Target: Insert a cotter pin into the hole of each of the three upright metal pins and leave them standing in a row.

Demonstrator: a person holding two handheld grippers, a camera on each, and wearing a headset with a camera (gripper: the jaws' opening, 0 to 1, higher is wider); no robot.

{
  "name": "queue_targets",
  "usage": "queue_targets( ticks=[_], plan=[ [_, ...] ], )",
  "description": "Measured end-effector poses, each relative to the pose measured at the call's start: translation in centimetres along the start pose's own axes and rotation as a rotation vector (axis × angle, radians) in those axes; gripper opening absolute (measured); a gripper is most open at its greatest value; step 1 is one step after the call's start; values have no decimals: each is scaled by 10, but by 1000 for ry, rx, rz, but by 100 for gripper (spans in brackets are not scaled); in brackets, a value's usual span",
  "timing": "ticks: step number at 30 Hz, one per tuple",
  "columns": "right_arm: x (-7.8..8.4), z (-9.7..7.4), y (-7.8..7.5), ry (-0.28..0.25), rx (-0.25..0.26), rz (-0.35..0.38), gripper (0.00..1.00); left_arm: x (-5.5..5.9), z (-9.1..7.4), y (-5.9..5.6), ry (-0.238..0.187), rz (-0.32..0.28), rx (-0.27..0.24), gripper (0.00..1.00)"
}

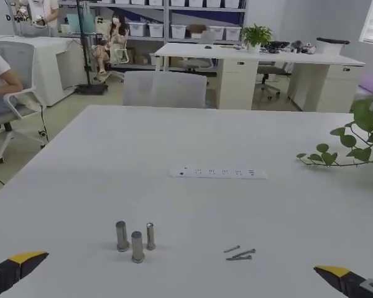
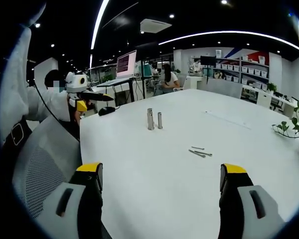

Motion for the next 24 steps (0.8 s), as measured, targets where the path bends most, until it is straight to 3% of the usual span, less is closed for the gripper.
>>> queue_targets(
  ticks=[18,24],
  plan=[
    [1,7,-1,18,-7,1,100,8,8,12,6,-19,7,99],
    [0,8,-3,20,-6,4,100,12,11,20,3,-26,7,99]
  ],
)
Point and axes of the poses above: the centre of the closed fingertips' face, and the gripper's own axes: z roughly forward along the fingers, y roughly to its left, x roughly out of its underside, the point moved 10 cm from there along -z, roughly backward along the fingers, and after that the axes turned 9 degrees about x, right-handed, at the moved point
